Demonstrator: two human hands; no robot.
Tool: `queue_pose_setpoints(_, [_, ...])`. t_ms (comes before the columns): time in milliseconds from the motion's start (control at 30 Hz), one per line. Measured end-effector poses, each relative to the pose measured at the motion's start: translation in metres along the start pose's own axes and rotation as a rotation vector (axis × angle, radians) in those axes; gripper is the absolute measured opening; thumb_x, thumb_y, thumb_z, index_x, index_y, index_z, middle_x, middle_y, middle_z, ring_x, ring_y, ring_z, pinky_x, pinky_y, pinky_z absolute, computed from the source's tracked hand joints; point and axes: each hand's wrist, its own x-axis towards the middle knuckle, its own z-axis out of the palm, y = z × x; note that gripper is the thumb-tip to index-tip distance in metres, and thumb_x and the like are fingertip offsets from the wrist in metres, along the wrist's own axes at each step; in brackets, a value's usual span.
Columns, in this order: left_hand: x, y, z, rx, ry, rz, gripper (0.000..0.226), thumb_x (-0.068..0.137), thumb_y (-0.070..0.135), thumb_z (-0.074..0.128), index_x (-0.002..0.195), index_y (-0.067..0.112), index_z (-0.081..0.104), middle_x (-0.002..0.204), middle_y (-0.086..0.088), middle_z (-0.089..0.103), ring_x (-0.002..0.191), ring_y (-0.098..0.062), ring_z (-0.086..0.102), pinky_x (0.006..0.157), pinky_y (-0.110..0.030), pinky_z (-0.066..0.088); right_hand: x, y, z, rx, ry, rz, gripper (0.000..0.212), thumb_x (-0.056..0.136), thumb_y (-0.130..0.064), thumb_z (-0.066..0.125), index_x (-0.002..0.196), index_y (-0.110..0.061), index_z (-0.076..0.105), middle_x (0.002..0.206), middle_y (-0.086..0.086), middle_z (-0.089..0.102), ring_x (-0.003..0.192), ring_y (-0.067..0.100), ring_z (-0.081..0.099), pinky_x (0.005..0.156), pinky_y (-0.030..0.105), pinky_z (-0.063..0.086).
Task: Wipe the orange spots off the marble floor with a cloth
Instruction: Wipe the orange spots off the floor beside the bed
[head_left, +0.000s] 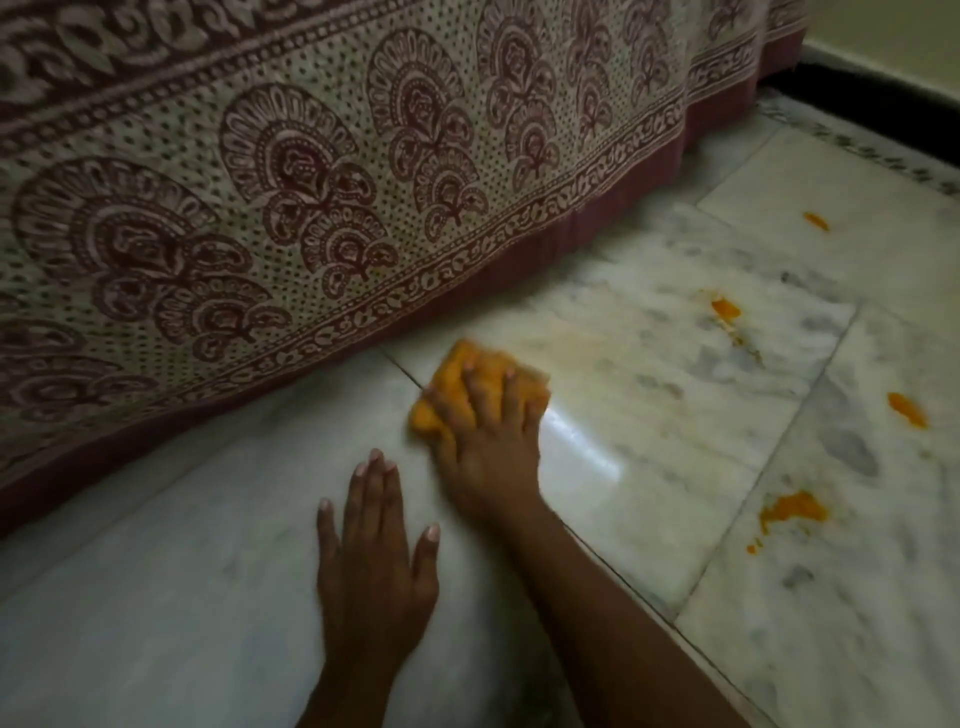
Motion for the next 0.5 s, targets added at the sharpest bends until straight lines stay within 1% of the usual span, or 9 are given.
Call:
queue_pose_setpoints(67, [0.0, 0.002, -0.002, 0.003, -0.021, -0.021, 0.078, 0.096, 0.05, 0.035, 0.159, 0.006, 0.031, 0.17, -0.01, 0.024, 0.156, -0.024, 0.026, 0.123, -0.059, 0.023, -0.052, 0.02, -0.016, 0.005, -0.102, -0.197, 0.057, 0.102, -0.064, 0.028, 0.159, -0.054, 0.023, 0.175, -0.005, 0.01, 0.161, 0.039, -0.003, 0.127, 0.062, -0.003])
queue_pose_setpoints(133, [0.003, 0.004, -0.006, 0.0, -0.052, -0.032, 0.08, 0.095, 0.051, 0.034, 0.159, 0.005, 0.03, 0.17, -0.01, 0.022, 0.156, -0.025, 0.026, 0.122, -0.061, 0.025, -0.078, 0.062, -0.027, -0.016, -0.047, -0.173, 0.057, 0.103, -0.061, 0.032, 0.158, -0.05, 0.03, 0.174, -0.001, 0.016, 0.16, 0.04, 0.01, 0.125, 0.069, 0.011])
queue_pose_setpoints(200, [0.006, 0.007, -0.009, 0.008, -0.06, -0.028, 0.08, 0.094, 0.051, 0.034, 0.16, 0.005, 0.03, 0.171, -0.01, 0.022, 0.157, -0.024, 0.024, 0.123, -0.06, 0.025, -0.056, 0.088, -0.031, -0.043, 0.08, 0.171, 0.057, 0.1, -0.057, 0.04, 0.154, -0.042, 0.046, 0.17, 0.006, 0.029, 0.155, 0.048, 0.021, 0.121, 0.073, 0.015])
queue_pose_setpoints(267, [0.006, 0.006, -0.008, 0.021, -0.073, -0.034, 0.08, 0.095, 0.051, 0.033, 0.161, 0.007, 0.027, 0.171, -0.009, 0.019, 0.158, -0.023, 0.02, 0.125, -0.059, 0.021, -0.002, 0.072, -0.018, 0.014, 0.104, 0.562, 0.054, 0.099, -0.062, 0.039, 0.15, -0.047, 0.049, 0.17, 0.007, 0.028, 0.155, 0.051, 0.016, 0.121, 0.074, 0.002])
queue_pose_setpoints(300, [0.005, 0.004, -0.008, 0.027, -0.072, -0.037, 0.08, 0.095, 0.052, 0.032, 0.161, 0.008, 0.025, 0.172, -0.008, 0.017, 0.159, -0.022, 0.018, 0.126, -0.058, 0.019, 0.021, 0.051, -0.011, 0.016, 0.06, 0.597, 0.053, 0.1, -0.064, 0.038, 0.15, -0.048, 0.048, 0.171, 0.008, 0.027, 0.155, 0.052, 0.013, 0.12, 0.076, -0.003])
queue_pose_setpoints(333, [0.004, 0.003, -0.006, 0.032, -0.073, -0.034, 0.079, 0.096, 0.052, 0.032, 0.162, 0.008, 0.025, 0.172, -0.008, 0.017, 0.159, -0.022, 0.017, 0.126, -0.057, 0.017, 0.033, 0.031, -0.003, 0.017, 0.064, 0.524, 0.052, 0.1, -0.062, 0.04, 0.149, -0.045, 0.051, 0.169, 0.01, 0.03, 0.154, 0.054, 0.015, 0.119, 0.077, -0.004])
queue_pose_setpoints(400, [0.003, 0.001, -0.004, 0.029, -0.056, -0.013, 0.078, 0.096, 0.051, 0.034, 0.16, 0.007, 0.028, 0.171, -0.009, 0.02, 0.158, -0.023, 0.021, 0.125, -0.058, 0.019, 0.021, 0.005, 0.008, 0.021, 0.044, 0.179, 0.054, 0.098, -0.058, 0.045, 0.15, -0.044, 0.049, 0.168, 0.007, 0.033, 0.154, 0.053, 0.017, 0.121, 0.073, 0.002])
queue_pose_setpoints(467, [0.003, 0.0, -0.004, 0.031, -0.051, 0.0, 0.077, 0.097, 0.05, 0.036, 0.16, 0.006, 0.03, 0.171, -0.009, 0.022, 0.157, -0.024, 0.024, 0.124, -0.058, 0.021, -0.026, 0.009, -0.005, -0.007, -0.07, -0.13, 0.059, 0.099, -0.064, 0.038, 0.157, -0.052, 0.033, 0.173, -0.002, 0.02, 0.159, 0.044, 0.009, 0.123, 0.068, 0.01])
queue_pose_setpoints(500, [0.002, 0.0, -0.004, 0.025, -0.063, -0.004, 0.077, 0.097, 0.051, 0.035, 0.16, 0.007, 0.03, 0.171, -0.009, 0.021, 0.157, -0.024, 0.024, 0.125, -0.058, 0.021, -0.05, 0.025, -0.018, -0.027, -0.1, -0.226, 0.06, 0.099, -0.066, 0.035, 0.157, -0.056, 0.027, 0.174, -0.004, 0.017, 0.16, 0.041, 0.008, 0.124, 0.065, 0.013])
